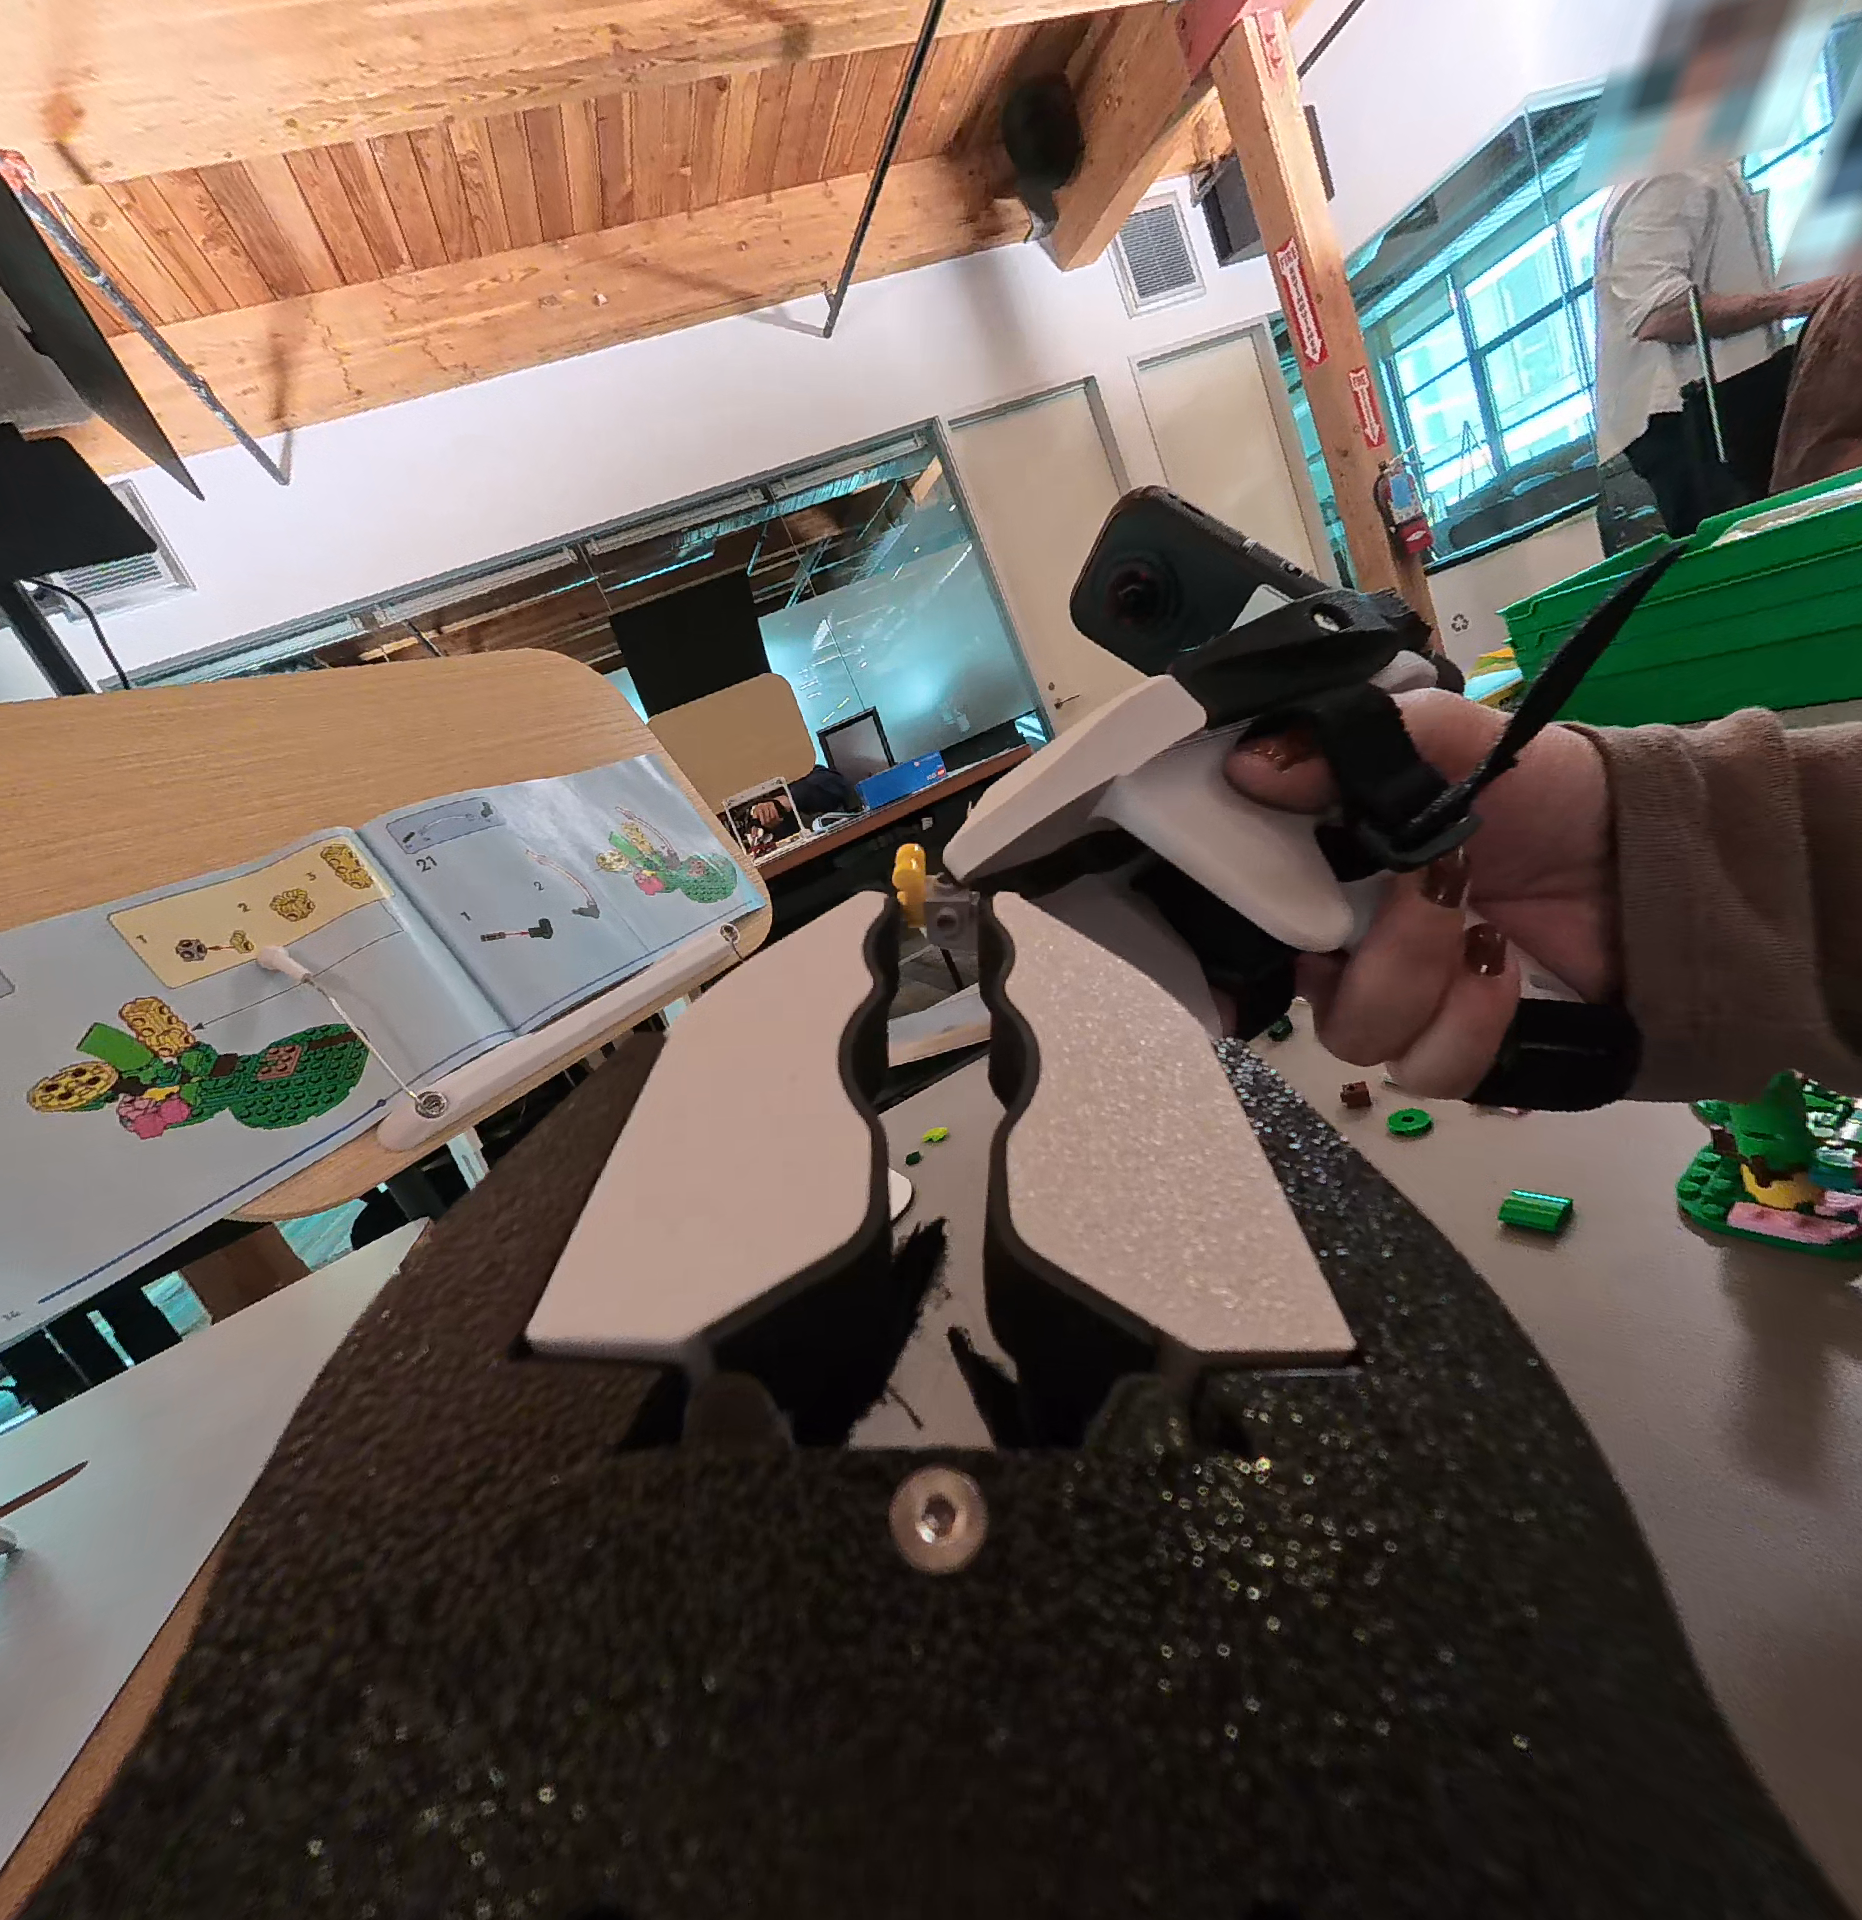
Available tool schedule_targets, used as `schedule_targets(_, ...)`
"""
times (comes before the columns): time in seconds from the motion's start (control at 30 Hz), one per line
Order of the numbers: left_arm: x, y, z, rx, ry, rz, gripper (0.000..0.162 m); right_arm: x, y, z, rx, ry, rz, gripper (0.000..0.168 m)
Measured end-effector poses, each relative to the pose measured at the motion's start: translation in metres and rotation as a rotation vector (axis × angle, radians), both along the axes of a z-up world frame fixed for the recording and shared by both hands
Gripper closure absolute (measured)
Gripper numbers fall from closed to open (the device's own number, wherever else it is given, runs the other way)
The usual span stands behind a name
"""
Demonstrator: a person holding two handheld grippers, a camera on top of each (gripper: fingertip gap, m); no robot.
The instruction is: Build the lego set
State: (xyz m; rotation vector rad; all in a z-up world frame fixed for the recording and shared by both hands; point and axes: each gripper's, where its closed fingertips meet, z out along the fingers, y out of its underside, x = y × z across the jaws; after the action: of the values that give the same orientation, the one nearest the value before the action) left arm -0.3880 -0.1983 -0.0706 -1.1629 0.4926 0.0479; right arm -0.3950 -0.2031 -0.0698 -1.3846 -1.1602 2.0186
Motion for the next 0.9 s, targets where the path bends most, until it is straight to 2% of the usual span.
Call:
schedule_targets(0.23, -0.0011, 0.0021, -0.0032, -0.009, 0.03, 0.021, 0.145, -0.0001, -0.0009, 0.0, -0.005, 0.0, 0.006, 0.159)
schedule_targets(0.67, -0.0013, -0.0009, -0.0031, -0.034, 0.029, -0.011, 0.155, 0.0018, -0.0034, 0.0022, 0.029, 0.022, 0.01, 0.158)
schedule_targets(0.9, -0.0045, -0.0031, -0.0026, -0.028, 0.011, -0.027, 0.153, -0.0011, -0.0061, 0.0018, 0.062, 0.015, -0.009, 0.16)
